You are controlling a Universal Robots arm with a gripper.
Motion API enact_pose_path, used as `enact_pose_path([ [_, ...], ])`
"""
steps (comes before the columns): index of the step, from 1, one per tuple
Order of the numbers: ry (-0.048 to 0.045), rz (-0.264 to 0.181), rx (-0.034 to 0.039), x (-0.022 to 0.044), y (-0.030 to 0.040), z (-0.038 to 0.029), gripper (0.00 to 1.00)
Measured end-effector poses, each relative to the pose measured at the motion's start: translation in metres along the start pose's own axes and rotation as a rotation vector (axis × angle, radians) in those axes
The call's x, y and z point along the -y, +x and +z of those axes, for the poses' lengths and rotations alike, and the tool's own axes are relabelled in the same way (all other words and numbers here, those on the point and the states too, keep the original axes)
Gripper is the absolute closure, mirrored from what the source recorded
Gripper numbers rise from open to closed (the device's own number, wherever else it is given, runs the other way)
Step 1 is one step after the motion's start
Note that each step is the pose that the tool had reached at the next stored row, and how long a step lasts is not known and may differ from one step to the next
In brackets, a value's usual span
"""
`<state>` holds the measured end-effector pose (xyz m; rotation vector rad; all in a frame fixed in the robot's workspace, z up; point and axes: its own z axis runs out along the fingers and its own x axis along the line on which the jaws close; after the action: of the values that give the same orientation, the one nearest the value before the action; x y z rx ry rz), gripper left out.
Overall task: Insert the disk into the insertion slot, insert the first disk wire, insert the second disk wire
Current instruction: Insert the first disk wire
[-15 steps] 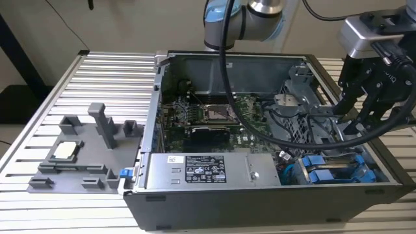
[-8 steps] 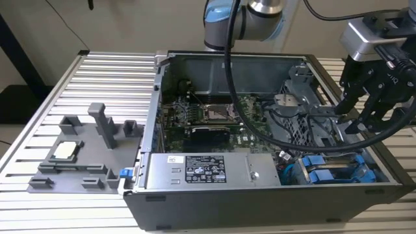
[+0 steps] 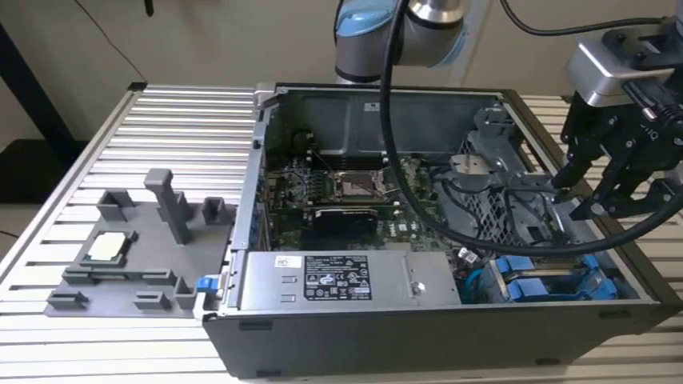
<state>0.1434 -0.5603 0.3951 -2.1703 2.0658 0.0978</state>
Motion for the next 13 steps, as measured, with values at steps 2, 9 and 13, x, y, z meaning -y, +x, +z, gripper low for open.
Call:
enact_pose_path([
  [2, 0.0036, -0.004, 0.0022, 0.0, 0.0001, 0.0014, 0.53],
  [9, 0.004, -0.007, 0.0027, 0.0, 0.0002, 0.0019, 0.53],
  [13, 0.004, -0.007, 0.0028, 0.0, 0.0002, 0.002, 0.55],
])
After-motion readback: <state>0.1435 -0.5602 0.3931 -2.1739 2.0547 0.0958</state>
